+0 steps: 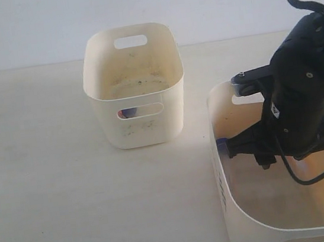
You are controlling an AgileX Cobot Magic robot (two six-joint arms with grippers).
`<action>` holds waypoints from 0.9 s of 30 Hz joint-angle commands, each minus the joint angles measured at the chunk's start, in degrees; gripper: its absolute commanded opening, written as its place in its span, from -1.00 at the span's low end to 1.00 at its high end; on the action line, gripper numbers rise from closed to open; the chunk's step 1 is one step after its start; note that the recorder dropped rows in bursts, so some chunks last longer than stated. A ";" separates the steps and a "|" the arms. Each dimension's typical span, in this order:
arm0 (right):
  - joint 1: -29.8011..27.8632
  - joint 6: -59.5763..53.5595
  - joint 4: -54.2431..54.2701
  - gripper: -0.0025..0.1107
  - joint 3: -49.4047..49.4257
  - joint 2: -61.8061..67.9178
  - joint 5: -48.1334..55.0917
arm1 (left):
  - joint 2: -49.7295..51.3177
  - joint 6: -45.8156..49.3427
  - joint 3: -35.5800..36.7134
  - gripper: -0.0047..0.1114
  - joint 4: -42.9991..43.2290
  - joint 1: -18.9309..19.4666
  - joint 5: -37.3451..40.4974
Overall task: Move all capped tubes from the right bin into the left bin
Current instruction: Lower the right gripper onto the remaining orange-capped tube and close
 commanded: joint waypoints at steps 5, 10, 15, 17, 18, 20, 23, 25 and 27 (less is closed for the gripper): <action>-0.31 -0.35 -1.92 0.36 0.29 0.73 1.17 | 0.23 -0.24 -0.12 -0.85 -0.19 -0.41 -0.38; -0.31 -0.35 -1.92 0.29 0.29 3.26 1.17 | 0.23 -0.24 -0.12 -0.85 -0.19 -0.41 -0.38; -0.31 0.40 -3.58 0.28 0.29 4.50 1.39 | 0.23 -0.24 -0.12 -0.85 -0.19 -0.41 -0.38; -0.31 1.42 -5.31 0.28 0.29 4.50 2.19 | 0.23 -0.24 -0.12 -0.85 -0.19 -0.41 -0.38; -0.31 1.58 -6.34 0.28 0.29 4.50 2.82 | 0.23 -0.24 -0.12 -0.85 -0.19 -0.41 -0.38; -0.31 2.68 -7.52 0.28 0.29 4.50 3.92 | 0.23 -0.24 -0.12 -0.85 -0.19 -0.41 -0.38; -0.31 4.24 -8.13 0.28 0.29 4.50 5.05 | 0.23 -0.24 -0.12 -0.85 -0.19 -0.41 -0.38; -0.31 4.69 -8.13 0.28 0.29 4.50 5.05 | 0.23 -0.24 -0.12 -0.85 -0.19 -0.41 -0.38; -0.31 5.95 -8.02 0.28 0.29 4.50 5.30 | 0.23 -0.24 -0.12 -0.85 -0.19 -0.41 -0.38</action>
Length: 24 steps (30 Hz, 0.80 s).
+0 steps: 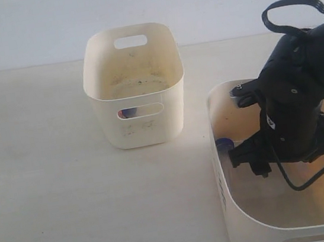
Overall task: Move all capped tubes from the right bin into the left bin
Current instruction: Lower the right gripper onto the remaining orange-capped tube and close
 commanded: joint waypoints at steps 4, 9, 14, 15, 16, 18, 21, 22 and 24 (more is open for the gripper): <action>-0.67 2.55 -2.57 0.28 0.39 -0.08 4.26 | 0.23 -0.24 -0.12 -0.85 -0.19 -0.41 -0.38; -0.67 2.55 -2.57 0.28 0.39 -0.08 4.30 | 0.23 -0.24 -0.12 -0.85 -0.19 -0.41 -0.38; -0.67 2.55 -2.57 0.28 0.39 -0.08 4.30 | 0.23 -0.24 -0.12 -0.85 -0.19 -0.41 -0.38; -0.67 2.55 -2.57 0.28 0.39 -0.08 4.30 | 0.23 -0.24 -0.12 -0.85 -0.19 -0.41 -0.38; -0.67 2.55 -2.57 0.28 0.39 -0.08 4.18 | 0.23 -0.24 -0.12 -0.85 -0.19 -0.41 -0.38; -0.67 2.66 -2.57 0.33 0.39 -0.08 4.18 | 0.23 -0.24 -0.12 -0.85 -0.19 -0.41 -0.38; -0.67 2.66 -2.57 0.45 0.39 -0.08 4.18 | 0.23 -0.24 -0.12 -0.85 -0.19 -0.41 -0.38; -0.67 2.66 -2.57 0.47 0.39 -0.08 4.08 | 0.23 -0.24 -0.12 -0.85 -0.19 -0.41 -0.38; -0.67 2.55 -2.57 0.47 0.39 -0.08 3.92 | 0.23 -0.24 -0.12 -0.85 -0.19 -0.41 -0.38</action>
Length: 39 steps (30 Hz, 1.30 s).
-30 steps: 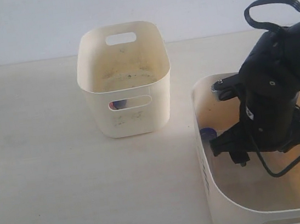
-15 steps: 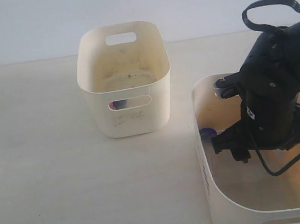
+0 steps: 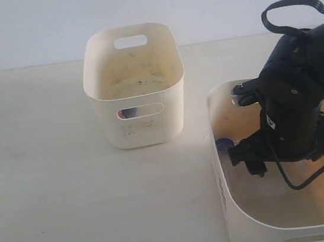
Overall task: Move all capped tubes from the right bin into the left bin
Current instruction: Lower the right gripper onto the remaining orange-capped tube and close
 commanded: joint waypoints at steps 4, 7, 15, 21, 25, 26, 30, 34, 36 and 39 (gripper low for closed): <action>-0.71 0.25 -1.43 0.47 0.39 -0.08 2.99 | 0.23 -0.24 -0.12 -0.85 -0.19 -0.41 -0.38; -0.71 0.25 -1.28 0.47 0.39 -0.08 2.61 | 0.23 -0.24 -0.12 -0.85 -0.19 -0.41 -0.38; -0.71 0.25 -1.48 0.47 0.39 -0.08 2.57 | 0.23 -0.24 -0.12 -0.85 -0.19 -0.41 -0.38; -0.71 0.25 -1.48 0.47 0.39 -0.08 2.68 | 0.23 -0.24 -0.12 -0.85 -0.19 -0.41 -0.38; -0.71 0.44 -1.59 0.47 1.43 0.03 1.94 | 0.23 -0.24 -0.12 -0.85 -0.19 -0.41 -0.38; -0.71 0.44 -1.74 0.47 1.59 0.33 1.66 | 0.23 -0.24 -0.12 -0.85 -0.19 -0.41 -0.38; -0.71 0.44 -1.74 0.47 1.59 3.24 2.17 | 0.23 -0.24 -0.12 -0.85 -0.19 -0.41 -0.38; -0.71 0.44 -1.74 0.47 1.59 4.45 1.52 | 0.23 -0.24 -0.12 -0.85 -0.19 -0.41 -0.38; -0.71 0.44 -1.59 0.47 1.59 4.56 0.99 | 0.23 -0.24 -0.12 -0.85 -0.19 -0.41 -0.38; -0.71 -3.33 2.78 0.47 1.59 4.56 -2.26 | 0.23 -0.24 -0.12 -0.85 -0.19 -0.41 -0.38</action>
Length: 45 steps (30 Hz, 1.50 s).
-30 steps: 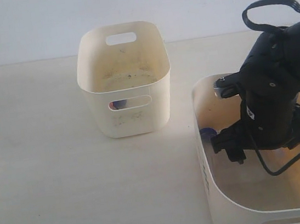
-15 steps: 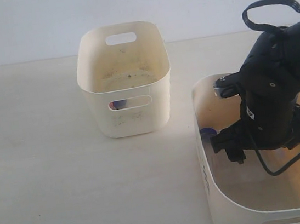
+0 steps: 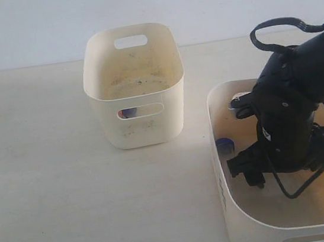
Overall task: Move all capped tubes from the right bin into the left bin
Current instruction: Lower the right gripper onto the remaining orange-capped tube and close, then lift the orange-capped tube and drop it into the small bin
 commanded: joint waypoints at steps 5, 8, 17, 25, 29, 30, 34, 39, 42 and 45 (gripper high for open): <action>-0.93 -8.45 6.85 0.47 -0.46 0.34 -1.96 | 0.23 -0.24 -0.12 -0.85 -0.19 -0.41 -0.38; -0.93 -9.26 6.85 0.47 -2.59 -1.28 1.02 | 0.23 -0.24 -0.12 -0.85 -0.19 -0.41 -0.38; -0.93 -9.82 4.00 0.47 -2.95 -2.27 3.82 | 0.23 -0.24 -0.12 -0.85 -0.19 -0.41 -0.38; -0.93 -9.82 4.48 0.40 -2.95 0.57 2.85 | 0.23 -0.24 -0.12 -0.85 -0.19 -0.41 -0.38; -0.93 -10.07 5.50 0.03 -2.95 1.62 2.40 | 0.23 -0.24 -0.12 -0.85 -0.19 -0.41 -0.38; -0.93 -10.07 5.61 -0.10 -2.95 1.62 2.40 | 0.23 -0.24 -0.12 -0.85 -0.19 -0.41 -0.38; -0.93 -10.07 5.61 -0.63 -2.95 1.62 2.40 | 0.23 -0.24 -0.12 -0.85 -0.19 -0.41 -0.38; -0.93 -9.45 5.61 -0.96 -2.95 1.62 2.40 | 0.23 -0.24 -0.12 -0.85 -0.19 -0.41 -0.38; -0.93 -9.44 5.61 -0.96 -2.95 1.16 2.98 | 0.23 -0.24 -0.12 -0.85 -0.19 -0.41 -0.38; -0.93 -9.44 5.50 -0.96 -2.95 -2.49 4.36 | 0.23 -0.24 -0.12 -0.85 -0.19 -0.41 -0.38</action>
